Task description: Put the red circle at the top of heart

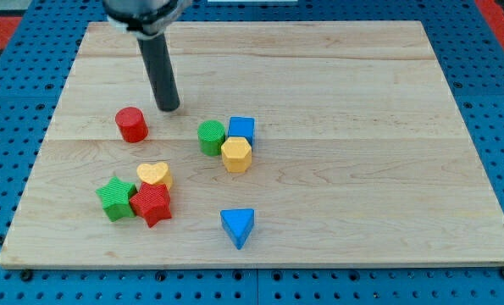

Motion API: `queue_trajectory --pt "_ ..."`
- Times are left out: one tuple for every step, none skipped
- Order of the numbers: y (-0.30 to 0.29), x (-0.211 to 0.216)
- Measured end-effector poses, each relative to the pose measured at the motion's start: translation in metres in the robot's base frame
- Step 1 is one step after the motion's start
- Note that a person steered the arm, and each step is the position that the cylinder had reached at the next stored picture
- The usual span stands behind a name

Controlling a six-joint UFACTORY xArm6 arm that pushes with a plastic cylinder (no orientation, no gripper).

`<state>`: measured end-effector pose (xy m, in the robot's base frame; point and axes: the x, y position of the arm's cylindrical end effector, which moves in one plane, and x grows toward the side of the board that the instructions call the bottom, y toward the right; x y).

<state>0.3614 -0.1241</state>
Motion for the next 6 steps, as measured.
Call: queue_trajectory --pt "-0.041 0.008" --pt "-0.055 0.041" --pt "-0.049 0.026" --pt "-0.041 0.011" --pt "-0.066 0.010" --pt "-0.073 0.017"
